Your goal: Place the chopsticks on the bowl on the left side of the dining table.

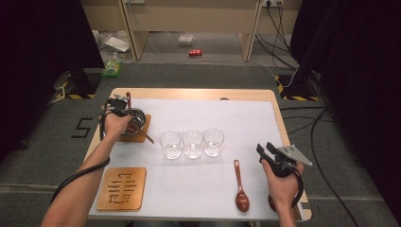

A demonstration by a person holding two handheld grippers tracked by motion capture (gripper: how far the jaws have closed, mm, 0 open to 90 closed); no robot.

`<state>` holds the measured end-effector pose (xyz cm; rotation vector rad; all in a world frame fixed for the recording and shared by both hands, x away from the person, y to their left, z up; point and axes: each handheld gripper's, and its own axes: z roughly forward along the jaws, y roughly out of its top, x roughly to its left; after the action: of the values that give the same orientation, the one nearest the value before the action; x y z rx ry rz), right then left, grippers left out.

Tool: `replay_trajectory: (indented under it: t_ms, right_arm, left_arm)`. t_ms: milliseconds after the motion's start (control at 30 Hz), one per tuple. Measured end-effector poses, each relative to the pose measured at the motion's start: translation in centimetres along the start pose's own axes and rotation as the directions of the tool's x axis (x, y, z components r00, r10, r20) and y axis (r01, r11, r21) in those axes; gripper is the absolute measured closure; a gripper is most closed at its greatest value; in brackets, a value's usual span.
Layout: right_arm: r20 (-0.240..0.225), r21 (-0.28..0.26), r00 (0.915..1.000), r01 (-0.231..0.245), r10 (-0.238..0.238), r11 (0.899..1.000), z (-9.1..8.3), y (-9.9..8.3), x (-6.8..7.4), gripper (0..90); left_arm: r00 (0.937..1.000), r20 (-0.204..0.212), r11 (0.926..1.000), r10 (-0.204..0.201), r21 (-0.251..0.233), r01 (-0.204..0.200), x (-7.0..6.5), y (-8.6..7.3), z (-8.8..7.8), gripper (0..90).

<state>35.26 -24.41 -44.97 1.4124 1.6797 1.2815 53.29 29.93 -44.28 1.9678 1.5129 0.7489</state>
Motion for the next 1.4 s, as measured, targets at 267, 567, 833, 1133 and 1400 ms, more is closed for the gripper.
replay_trajectory:
  t_ms: [267, 567, 833, 1133, 1400]
  right_arm:
    - [-0.003, 0.001, 1.0000, -0.003, 0.003, 1.000, 0.1, 0.0, 0.1, 56.5]
    - [-0.005, 0.007, 1.0000, 0.002, -0.002, 1.000, 0.2, -0.1, 0.2, 56.5]
    - [-0.004, 0.009, 1.0000, 0.001, -0.001, 1.000, 0.1, -0.1, 0.2, 56.5]
    - [-0.008, 0.011, 1.0000, 0.003, -0.003, 1.000, 0.2, -0.2, 0.3, 56.5]
    - [-0.009, 0.017, 1.0000, 0.003, -0.003, 1.000, 0.3, -0.2, 0.4, 56.5]
  left_arm:
    - [0.9998, -0.012, 0.9998, -0.016, 0.013, 0.016, 0.7, -0.5, -0.2, 89.7]
    - [0.9995, -0.008, 0.9990, -0.030, 0.033, 0.030, 1.5, -0.9, -0.6, 89.7]
    - [0.9991, -0.012, 0.9981, -0.040, 0.046, 0.040, 2.0, -1.2, -0.7, 89.7]
    - [0.9985, -0.001, 0.9967, -0.054, 0.061, 0.054, 2.6, -1.6, -1.0, 89.7]
    - [0.9988, -0.002, 0.9959, -0.049, 0.075, 0.049, 2.8, -1.9, -1.2, 89.7]
